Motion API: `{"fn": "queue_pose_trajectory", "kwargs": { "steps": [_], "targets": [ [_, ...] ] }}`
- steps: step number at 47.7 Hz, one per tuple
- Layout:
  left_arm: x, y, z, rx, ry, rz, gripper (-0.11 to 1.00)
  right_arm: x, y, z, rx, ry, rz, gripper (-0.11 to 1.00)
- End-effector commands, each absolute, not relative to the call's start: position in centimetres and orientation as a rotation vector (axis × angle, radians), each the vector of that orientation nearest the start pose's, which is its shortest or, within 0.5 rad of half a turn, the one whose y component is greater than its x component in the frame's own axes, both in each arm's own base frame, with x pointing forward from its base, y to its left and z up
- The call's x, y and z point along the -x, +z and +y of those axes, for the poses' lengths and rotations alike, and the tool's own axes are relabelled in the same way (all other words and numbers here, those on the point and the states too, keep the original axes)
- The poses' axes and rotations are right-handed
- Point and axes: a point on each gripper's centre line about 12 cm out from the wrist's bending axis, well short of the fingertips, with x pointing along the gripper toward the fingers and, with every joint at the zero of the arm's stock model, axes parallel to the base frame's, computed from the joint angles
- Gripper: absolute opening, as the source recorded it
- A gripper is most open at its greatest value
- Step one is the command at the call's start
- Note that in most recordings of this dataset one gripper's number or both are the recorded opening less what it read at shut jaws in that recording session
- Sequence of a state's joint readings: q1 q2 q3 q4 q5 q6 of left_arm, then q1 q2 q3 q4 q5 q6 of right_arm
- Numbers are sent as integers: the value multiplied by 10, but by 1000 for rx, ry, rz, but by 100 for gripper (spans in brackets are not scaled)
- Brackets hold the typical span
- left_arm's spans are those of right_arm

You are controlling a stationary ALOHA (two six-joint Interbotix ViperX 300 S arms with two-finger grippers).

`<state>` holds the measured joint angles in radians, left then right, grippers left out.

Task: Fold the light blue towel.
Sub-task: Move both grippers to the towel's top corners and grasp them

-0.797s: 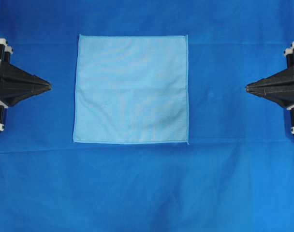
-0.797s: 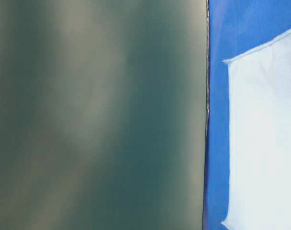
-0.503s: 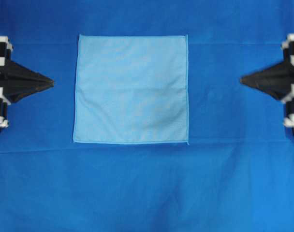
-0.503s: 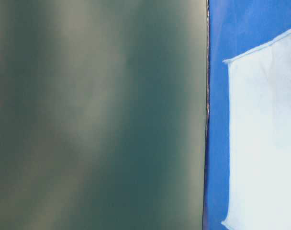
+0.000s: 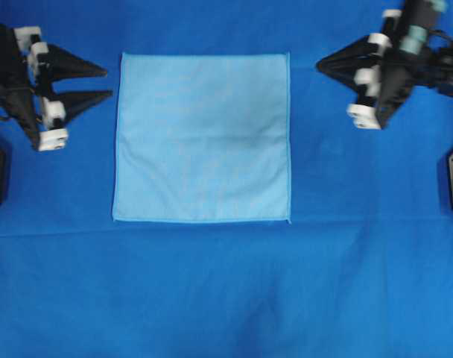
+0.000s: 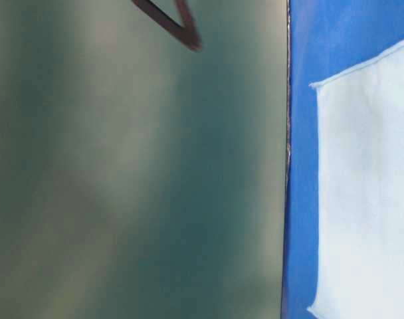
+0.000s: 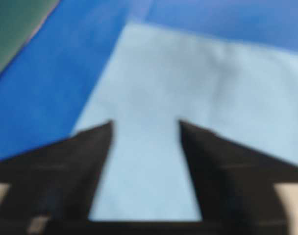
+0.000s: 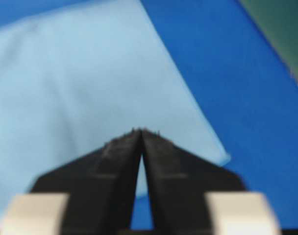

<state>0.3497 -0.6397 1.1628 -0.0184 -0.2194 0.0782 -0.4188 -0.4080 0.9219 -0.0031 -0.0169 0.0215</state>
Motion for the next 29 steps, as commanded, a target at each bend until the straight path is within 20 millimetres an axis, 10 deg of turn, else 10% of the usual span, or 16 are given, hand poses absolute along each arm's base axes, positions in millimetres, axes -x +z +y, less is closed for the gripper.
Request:
{"fn": "queue_pose_trajectory", "kwargs": {
  "steps": [1,7,29],
  "targets": [
    [-235,218,97,-12,382,311,63,-289,221,-141,-121,-441,533,35],
    [-243,200,117,-47,419,395,82,-307,205,-163,-96,-457,623,63],
    [-262,127,180,-16,526,629,81,-344,132,-209,-103,-474,808,58]
  ]
}}
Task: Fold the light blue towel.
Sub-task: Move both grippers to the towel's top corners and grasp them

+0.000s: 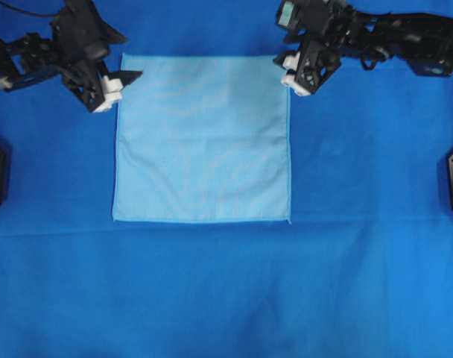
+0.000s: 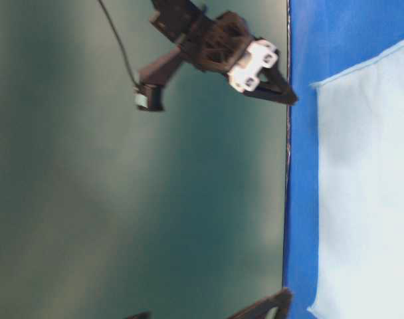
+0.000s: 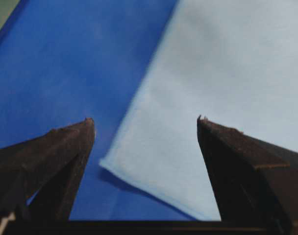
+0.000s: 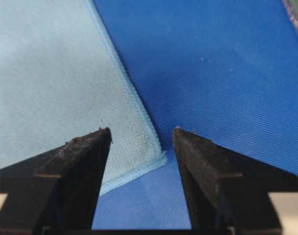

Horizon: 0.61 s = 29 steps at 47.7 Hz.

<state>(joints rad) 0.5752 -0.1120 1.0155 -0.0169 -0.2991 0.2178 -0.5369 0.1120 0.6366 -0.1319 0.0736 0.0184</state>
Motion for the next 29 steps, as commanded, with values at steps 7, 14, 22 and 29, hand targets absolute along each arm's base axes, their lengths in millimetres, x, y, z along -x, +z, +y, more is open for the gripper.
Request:
{"fn": "queue_pose_trajectory", "kwargs": {
  "steps": [7,14,22,29],
  "targets": [
    [-259,104,196,5,561,677,81,-341,117,-215,-118,-485,842,58],
    [-253,88,207,32,588,717,81,-336,106,-222,-131,-500,855,58],
    [-252,86,207,37,589,727,78,-336,103,-223,-126,-497,861,56],
    [-254,84,202,12,553,771,59,-335,103,-222,-119,-492,873,40]
  ]
}}
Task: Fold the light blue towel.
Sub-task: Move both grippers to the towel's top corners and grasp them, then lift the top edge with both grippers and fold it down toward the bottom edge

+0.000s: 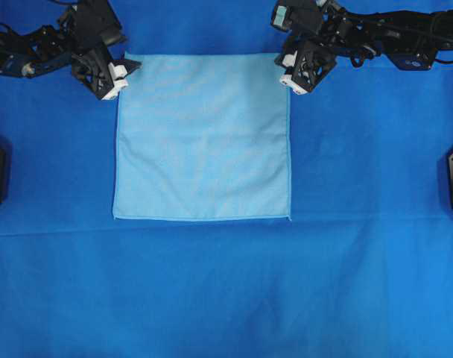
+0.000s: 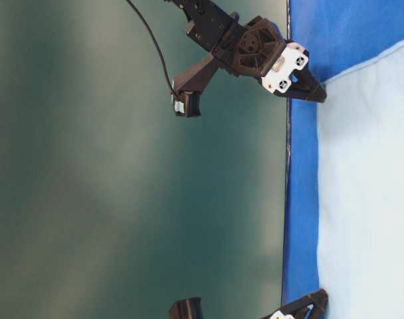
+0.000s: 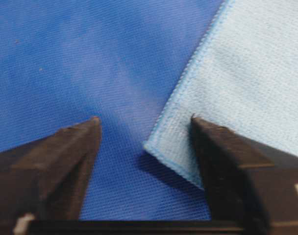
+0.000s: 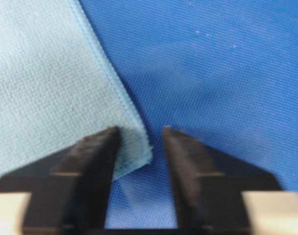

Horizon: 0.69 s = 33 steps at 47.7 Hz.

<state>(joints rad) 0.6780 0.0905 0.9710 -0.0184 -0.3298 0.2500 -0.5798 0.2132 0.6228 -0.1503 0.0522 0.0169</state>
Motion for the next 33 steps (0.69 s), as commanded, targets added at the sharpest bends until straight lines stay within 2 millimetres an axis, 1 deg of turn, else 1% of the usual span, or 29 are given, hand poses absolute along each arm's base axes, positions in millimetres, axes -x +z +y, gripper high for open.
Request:
{"fn": "queue_pose_trajectory", "kwargs": {
  "steps": [1,5,7,9,11,15,20,24,30,33],
  "targets": [
    [-254,83,200,3,543,780,53,-335,103,-222,-118,-491,874,33],
    [-258,82,195,-50,498,809,29,-335,102,-220,-119,-488,883,10],
    [-260,82,194,-64,486,816,16,-335,101,-220,-120,-488,886,1],
    [-260,83,195,-63,486,816,7,-335,101,-220,-122,-488,887,1],
    [-261,84,195,-64,486,814,2,-334,101,-219,-123,-487,889,1],
    [-262,87,196,-61,490,809,2,-335,101,-219,-128,-489,887,1],
    [-264,96,197,-72,492,790,2,-335,104,-218,-134,-494,878,1],
    [-264,107,197,-82,494,775,2,-334,112,-218,-131,-497,862,1],
    [-262,125,195,-93,502,745,2,-335,131,-216,-117,-501,821,1],
    [-260,130,194,-94,504,737,2,-335,136,-214,-111,-497,808,1]
  ]
}}
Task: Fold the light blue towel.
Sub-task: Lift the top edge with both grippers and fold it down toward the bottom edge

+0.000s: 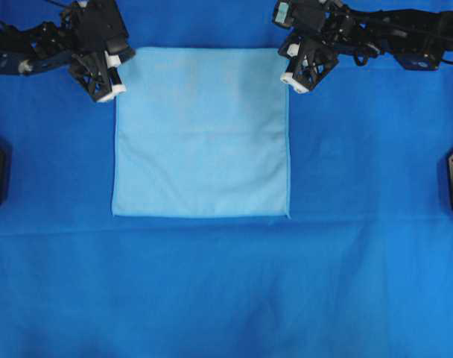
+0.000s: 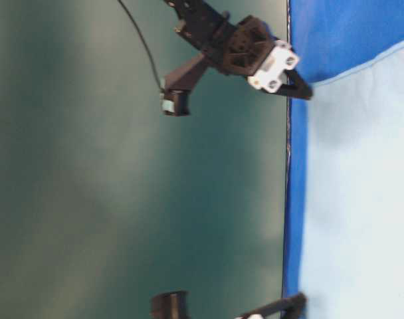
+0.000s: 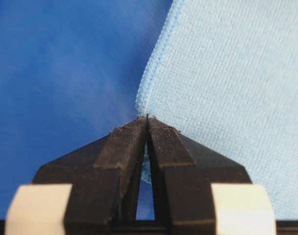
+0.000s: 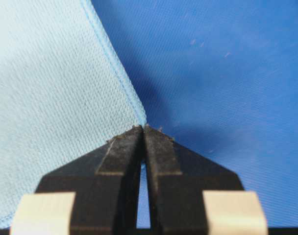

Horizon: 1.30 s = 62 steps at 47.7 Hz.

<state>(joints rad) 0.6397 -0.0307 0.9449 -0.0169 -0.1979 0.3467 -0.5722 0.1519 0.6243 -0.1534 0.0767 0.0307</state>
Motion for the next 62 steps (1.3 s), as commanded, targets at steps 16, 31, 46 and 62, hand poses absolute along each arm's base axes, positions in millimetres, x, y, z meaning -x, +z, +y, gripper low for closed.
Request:
{"fn": "queue_pose_trajectory", "kwargs": {
  "steps": [16,31,46,62],
  "targets": [
    [-262,131,178,-99,460,747,2,-337,140,-194,-126,-468,828,1],
    [-270,132,105,-136,227,833,2,-342,149,-123,-152,-350,867,1],
    [-266,129,28,-79,41,855,2,-345,142,-46,-213,-228,907,1],
    [-268,127,-29,-53,-107,859,2,-348,141,7,-234,-131,915,1]
  ]
}}
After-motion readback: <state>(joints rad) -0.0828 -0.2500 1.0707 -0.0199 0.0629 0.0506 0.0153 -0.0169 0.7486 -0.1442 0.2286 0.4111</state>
